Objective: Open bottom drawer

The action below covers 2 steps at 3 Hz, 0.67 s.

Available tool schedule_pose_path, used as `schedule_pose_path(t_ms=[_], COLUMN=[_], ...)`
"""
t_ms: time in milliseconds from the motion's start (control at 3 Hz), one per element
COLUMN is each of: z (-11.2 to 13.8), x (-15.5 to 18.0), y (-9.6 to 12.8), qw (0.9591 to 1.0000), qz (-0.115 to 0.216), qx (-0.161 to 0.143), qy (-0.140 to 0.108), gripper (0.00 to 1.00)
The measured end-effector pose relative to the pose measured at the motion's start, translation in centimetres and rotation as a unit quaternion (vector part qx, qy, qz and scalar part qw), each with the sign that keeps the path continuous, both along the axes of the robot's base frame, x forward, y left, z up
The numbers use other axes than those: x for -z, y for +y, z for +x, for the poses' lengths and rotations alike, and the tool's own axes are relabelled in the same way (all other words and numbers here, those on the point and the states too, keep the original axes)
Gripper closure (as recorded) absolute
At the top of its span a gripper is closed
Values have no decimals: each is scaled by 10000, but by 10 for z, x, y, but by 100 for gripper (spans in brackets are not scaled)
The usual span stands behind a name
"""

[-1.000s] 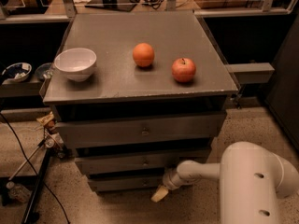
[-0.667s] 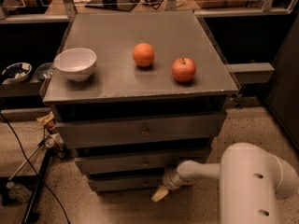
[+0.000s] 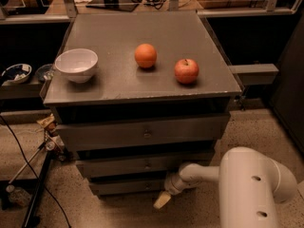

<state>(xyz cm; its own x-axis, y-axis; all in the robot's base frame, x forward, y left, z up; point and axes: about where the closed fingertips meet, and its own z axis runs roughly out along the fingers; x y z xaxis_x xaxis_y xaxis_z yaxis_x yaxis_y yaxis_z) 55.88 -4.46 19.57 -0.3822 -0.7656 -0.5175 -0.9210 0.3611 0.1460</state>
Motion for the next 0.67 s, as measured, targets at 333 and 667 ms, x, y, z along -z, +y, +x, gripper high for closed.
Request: schedule_pose_path(t_ms=[333, 667], z=[0, -26], x=[-1, -30], y=[0, -10], qw=[10000, 9982], qz=[1, 489], qx=[0, -162], qy=[0, 302], gripper=[0, 0])
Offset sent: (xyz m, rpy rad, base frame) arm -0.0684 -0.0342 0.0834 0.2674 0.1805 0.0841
